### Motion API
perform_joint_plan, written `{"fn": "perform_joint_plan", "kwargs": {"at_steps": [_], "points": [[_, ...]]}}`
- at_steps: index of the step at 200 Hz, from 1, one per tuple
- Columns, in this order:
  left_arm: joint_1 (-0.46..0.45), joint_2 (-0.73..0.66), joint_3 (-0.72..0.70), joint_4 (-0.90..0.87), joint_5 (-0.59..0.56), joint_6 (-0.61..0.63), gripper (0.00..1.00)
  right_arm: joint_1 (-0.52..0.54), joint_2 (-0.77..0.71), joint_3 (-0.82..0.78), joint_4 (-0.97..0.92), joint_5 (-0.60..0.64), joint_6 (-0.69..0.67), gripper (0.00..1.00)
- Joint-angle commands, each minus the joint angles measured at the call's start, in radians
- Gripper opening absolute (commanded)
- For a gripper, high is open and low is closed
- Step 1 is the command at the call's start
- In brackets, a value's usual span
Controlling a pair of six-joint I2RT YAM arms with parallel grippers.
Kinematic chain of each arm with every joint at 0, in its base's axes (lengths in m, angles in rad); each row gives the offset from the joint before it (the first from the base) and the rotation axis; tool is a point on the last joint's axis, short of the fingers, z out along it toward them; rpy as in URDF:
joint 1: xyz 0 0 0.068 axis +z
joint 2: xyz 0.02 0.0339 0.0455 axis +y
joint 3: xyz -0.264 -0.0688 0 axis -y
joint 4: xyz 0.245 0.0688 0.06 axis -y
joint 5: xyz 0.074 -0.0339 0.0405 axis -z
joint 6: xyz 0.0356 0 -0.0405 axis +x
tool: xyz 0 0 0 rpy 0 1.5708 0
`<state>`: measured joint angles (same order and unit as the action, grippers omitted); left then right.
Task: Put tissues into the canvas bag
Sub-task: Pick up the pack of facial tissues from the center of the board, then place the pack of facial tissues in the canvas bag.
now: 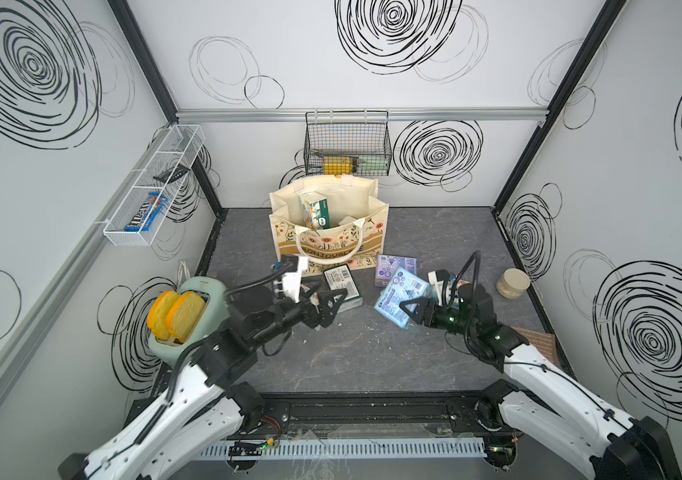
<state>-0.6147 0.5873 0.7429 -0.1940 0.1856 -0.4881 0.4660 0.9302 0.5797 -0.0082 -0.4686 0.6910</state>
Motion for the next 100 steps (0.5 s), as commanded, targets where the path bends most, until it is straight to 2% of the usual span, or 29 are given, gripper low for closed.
{"fn": "perform_joint_plan", "kwargs": {"at_steps": [1,16,37,59,80,100], "points": [[0.047,-0.129,0.006,-0.187,-0.031,0.082,0.96,0.000,0.128,0.260,-0.093,-0.033,-0.182,0.55],[0.056,-0.240,0.000,-0.218,-0.059,0.090,0.96,0.006,0.218,0.438,-0.106,-0.036,-0.205,0.55],[0.050,-0.345,-0.027,-0.265,-0.181,0.053,0.96,0.029,0.332,0.641,-0.093,-0.017,-0.214,0.55],[0.046,-0.453,-0.063,-0.256,-0.235,0.024,0.96,0.065,0.483,0.864,-0.111,0.014,-0.242,0.55],[0.046,-0.525,-0.077,-0.242,-0.284,0.039,0.96,0.099,0.630,1.054,-0.156,0.101,-0.312,0.55],[0.046,-0.538,-0.077,-0.249,-0.300,0.040,0.96,0.125,0.731,1.154,-0.149,0.201,-0.365,0.55]]}}
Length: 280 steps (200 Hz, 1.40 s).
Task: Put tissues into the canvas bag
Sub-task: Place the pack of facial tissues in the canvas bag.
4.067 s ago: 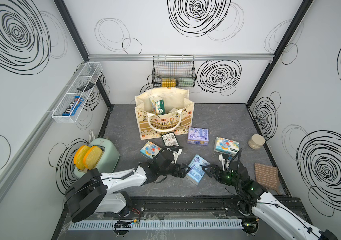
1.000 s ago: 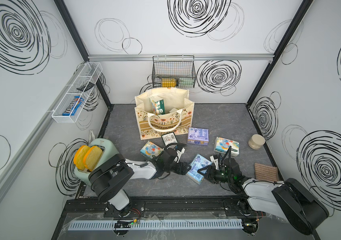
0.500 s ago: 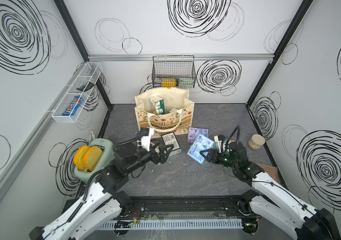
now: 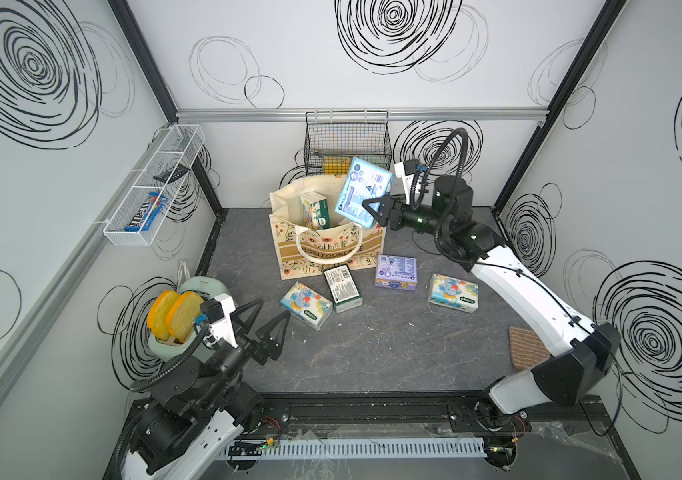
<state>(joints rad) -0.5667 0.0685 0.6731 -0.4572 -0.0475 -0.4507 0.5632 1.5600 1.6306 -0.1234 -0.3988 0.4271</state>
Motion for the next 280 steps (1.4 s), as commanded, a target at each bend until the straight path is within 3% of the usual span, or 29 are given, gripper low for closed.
{"fn": "perform_joint_plan", "kwargs": {"at_steps": [1,29,72,100,128,155,225,280], "points": [[-0.002,-0.019,-0.008,0.014,-0.066,0.003,0.96,0.028,0.106,0.107,-0.032,0.136,-0.102,0.55],[-0.004,-0.018,-0.012,0.017,-0.042,0.001,0.96,0.035,0.255,0.251,-0.049,0.233,-0.147,0.54],[-0.007,-0.037,-0.006,0.001,-0.050,0.003,0.96,0.077,0.424,0.428,-0.099,0.494,-0.324,0.54],[-0.007,-0.038,-0.007,0.002,-0.047,0.004,0.96,0.087,0.504,0.521,-0.153,0.536,-0.372,0.56],[-0.009,-0.040,-0.007,0.003,-0.047,0.006,0.96,0.090,0.533,0.552,-0.196,0.556,-0.373,0.70],[-0.009,-0.041,-0.009,0.001,-0.048,0.006,0.96,0.090,0.500,0.498,-0.181,0.578,-0.369,0.77],[-0.009,-0.032,-0.009,0.001,-0.049,0.006,0.96,0.089,0.313,0.273,-0.085,0.575,-0.355,0.79],[-0.007,-0.016,-0.009,0.001,-0.048,0.007,0.96,0.079,0.008,-0.062,-0.003,0.522,-0.288,0.81]]}}
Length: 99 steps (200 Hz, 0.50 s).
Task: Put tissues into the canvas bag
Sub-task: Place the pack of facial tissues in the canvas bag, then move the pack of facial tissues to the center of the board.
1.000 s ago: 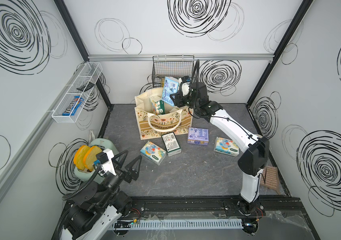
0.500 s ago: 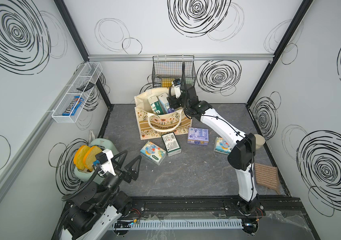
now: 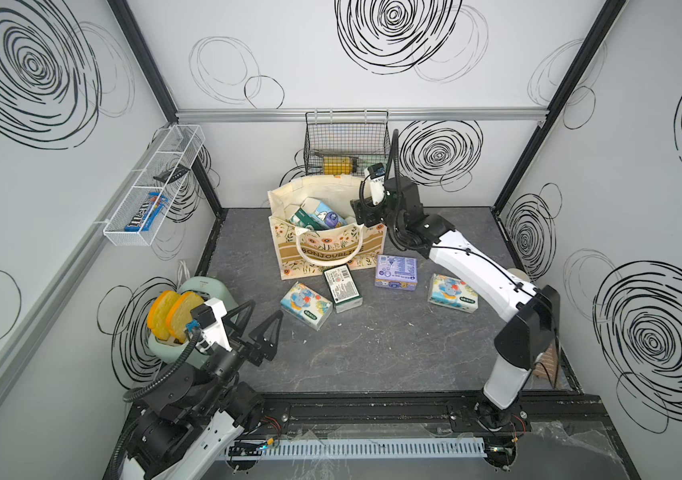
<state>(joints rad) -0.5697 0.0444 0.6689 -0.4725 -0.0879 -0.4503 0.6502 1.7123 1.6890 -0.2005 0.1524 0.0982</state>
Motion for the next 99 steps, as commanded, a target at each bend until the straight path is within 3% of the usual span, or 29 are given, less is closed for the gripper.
{"fn": "perform_joint_plan", "kwargs": {"at_steps": [1,53,99], "points": [[-0.005,0.009,-0.005,0.016,-0.007,0.007,0.96,-0.008,-0.154,-0.127,0.076,-0.032,0.042,0.81],[-0.005,0.039,-0.009,0.024,0.000,0.007,0.96,-0.030,-0.511,-0.505,0.088,-0.106,0.138,0.81],[-0.006,0.142,-0.023,0.041,0.013,-0.014,0.98,-0.028,-0.692,-0.806,0.098,-0.231,0.249,0.80]]}}
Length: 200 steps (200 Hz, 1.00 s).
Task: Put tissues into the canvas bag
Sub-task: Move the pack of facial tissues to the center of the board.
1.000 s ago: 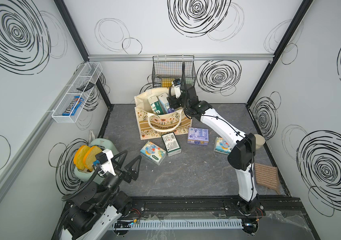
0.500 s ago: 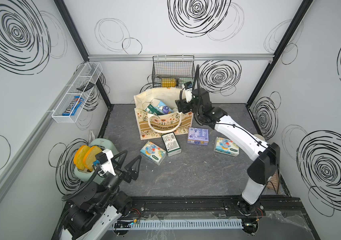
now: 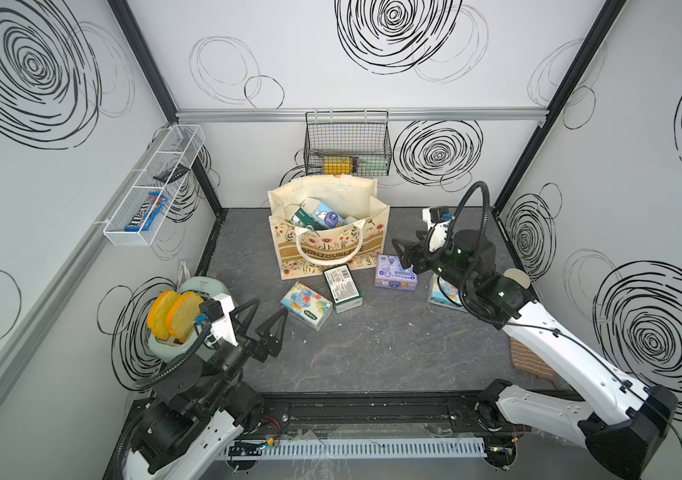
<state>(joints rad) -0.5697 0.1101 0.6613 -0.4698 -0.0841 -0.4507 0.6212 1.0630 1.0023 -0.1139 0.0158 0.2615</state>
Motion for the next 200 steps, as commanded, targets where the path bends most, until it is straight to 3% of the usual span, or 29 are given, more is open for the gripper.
{"fn": "perform_joint_plan", "kwargs": {"at_steps": [1,38,65,88,121,154,200], "points": [[-0.006,0.084,-0.016,0.038,0.009,-0.016,0.98,0.001,-0.046,-0.127,0.012,-0.097,0.088,0.80],[0.013,0.417,-0.040,0.093,0.079,-0.080,0.99,0.016,-0.177,-0.396,0.083,-0.177,0.215,0.80],[0.052,0.596,-0.122,0.232,0.052,-0.201,0.96,0.036,-0.283,-0.558,0.113,-0.182,0.301,0.80],[0.091,0.721,-0.152,0.280,-0.091,-0.330,0.96,0.045,-0.380,-0.635,0.089,-0.179,0.343,0.80],[0.131,0.804,-0.200,0.455,-0.216,-0.367,0.96,0.046,-0.499,-0.683,0.042,-0.157,0.355,0.80],[0.155,0.888,-0.165,0.540,-0.348,-0.330,0.96,0.046,-0.501,-0.665,0.019,-0.160,0.345,0.80],[0.301,1.103,-0.131,0.661,-0.248,-0.377,0.98,0.046,-0.469,-0.675,0.067,-0.173,0.359,0.79]]}}
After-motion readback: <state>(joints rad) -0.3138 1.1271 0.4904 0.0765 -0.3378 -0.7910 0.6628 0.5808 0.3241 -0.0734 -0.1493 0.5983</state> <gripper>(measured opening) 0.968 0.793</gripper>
